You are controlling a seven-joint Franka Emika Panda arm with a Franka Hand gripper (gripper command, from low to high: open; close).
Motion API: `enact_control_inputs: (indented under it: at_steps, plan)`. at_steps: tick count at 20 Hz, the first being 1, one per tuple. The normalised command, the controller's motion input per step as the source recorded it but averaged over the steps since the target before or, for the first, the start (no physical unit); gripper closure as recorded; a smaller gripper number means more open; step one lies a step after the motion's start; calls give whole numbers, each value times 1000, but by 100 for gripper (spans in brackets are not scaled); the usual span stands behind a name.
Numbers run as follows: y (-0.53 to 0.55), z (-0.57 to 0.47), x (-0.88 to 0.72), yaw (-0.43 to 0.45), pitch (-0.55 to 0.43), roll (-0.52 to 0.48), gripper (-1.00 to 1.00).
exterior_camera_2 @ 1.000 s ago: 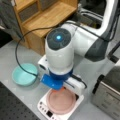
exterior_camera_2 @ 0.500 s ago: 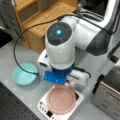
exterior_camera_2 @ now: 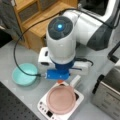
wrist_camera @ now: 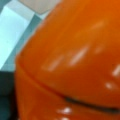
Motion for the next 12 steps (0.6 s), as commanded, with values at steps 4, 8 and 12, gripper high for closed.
enact_control_inputs:
  at_steps: [4,8,12]
  plan:
    - [-268,39,-349,520,-127,34,100]
    - [-237,19,-410,484,-141,100,100]
    - [-210,-25,-511,362,-87,165,100]
